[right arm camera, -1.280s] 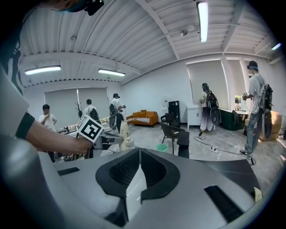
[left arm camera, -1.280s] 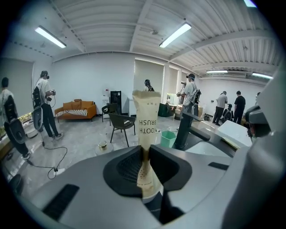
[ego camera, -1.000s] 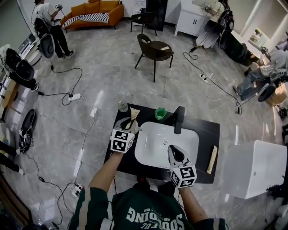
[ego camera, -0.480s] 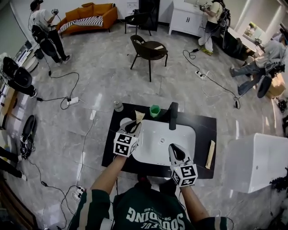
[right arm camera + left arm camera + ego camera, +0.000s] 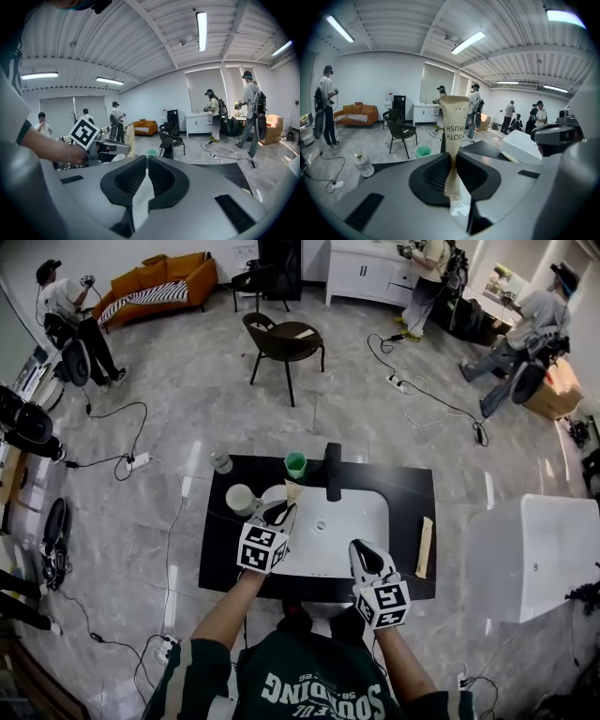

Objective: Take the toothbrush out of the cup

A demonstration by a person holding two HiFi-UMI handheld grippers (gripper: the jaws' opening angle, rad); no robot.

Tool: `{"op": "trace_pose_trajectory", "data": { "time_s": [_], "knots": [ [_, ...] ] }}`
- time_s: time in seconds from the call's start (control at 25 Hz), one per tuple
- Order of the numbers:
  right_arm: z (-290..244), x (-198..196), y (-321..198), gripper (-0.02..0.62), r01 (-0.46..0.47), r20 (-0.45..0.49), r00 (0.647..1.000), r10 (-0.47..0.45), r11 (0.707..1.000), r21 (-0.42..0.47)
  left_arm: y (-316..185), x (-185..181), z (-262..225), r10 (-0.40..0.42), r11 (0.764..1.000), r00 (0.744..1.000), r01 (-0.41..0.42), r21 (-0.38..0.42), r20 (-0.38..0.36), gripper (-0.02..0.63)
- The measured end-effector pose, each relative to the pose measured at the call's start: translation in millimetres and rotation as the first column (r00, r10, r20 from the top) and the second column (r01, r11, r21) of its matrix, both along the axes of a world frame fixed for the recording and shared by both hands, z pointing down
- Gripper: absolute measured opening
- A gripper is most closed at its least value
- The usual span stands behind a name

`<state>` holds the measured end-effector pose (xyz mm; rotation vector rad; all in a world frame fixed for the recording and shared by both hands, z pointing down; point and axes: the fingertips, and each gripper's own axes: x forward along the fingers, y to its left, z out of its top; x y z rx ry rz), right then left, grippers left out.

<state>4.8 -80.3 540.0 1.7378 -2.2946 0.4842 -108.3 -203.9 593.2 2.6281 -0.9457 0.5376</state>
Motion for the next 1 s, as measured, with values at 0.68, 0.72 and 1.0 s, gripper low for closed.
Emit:
{"op": "trace_pose_trajectory", "data": {
  "time_s": [0.68,0.72,1.0],
  "knots": [
    [2,85,41,0.043,-0.101,0.017,0.995,0.101,0.995,-0.015,67,118,17,0.172,0.981,0.985,-0.173,-0.089,-0.021,0.054],
    [2,91,43,0.043,-0.110,0.016,0.994,0.110,0.994,-0.017,69,125,17,0.181,0.979,0.983,-0.183,-0.091,-0.024,0.054],
    [2,132,63,0.043,-0.177,0.008,0.984,0.178,0.984,-0.029,90,176,23,0.243,0.958,0.968,-0.250,-0.143,-0.061,0.054]
  ]
}}
